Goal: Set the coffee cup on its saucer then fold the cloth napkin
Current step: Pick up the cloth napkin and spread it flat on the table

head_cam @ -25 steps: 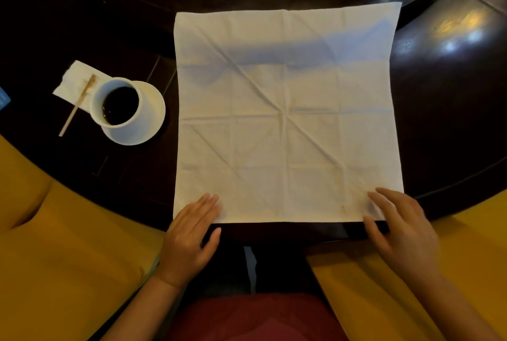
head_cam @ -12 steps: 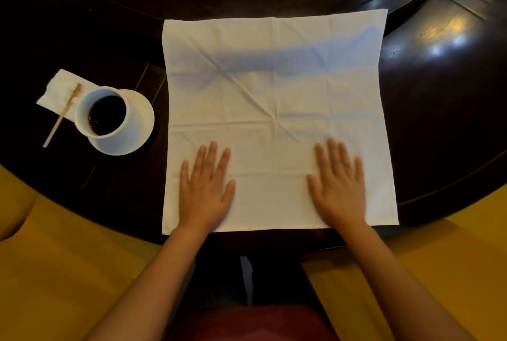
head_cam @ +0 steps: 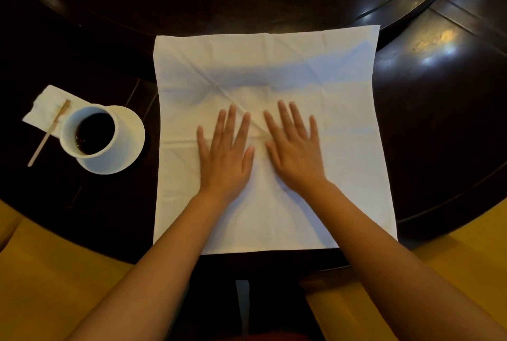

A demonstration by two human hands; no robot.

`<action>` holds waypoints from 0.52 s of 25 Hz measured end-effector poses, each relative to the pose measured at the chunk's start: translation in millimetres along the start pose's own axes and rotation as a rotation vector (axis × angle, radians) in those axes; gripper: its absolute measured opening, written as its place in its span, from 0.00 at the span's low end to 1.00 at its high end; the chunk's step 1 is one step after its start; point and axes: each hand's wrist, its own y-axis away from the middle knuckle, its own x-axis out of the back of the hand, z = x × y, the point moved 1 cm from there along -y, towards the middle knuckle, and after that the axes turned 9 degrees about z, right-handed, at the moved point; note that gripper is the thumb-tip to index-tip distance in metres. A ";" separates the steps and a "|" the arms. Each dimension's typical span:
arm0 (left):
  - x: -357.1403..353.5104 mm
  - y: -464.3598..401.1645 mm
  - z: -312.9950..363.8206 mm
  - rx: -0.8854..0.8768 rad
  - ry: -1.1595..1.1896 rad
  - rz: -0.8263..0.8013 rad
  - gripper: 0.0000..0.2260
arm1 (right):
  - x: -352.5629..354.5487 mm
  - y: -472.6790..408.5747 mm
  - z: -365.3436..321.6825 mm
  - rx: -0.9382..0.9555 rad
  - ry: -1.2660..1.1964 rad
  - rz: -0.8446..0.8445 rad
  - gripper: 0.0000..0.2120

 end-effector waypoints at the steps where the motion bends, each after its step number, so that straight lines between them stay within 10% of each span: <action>1: -7.5 -14.9 4.5 -0.029 -0.051 -0.036 0.26 | -7.3 -13.0 -3.5 0.019 -0.008 -0.057 0.24; 13: -19.0 -27.9 -55.8 0.105 -0.120 -0.094 0.30 | -9.2 -41.3 91.7 -0.092 0.124 -0.064 0.31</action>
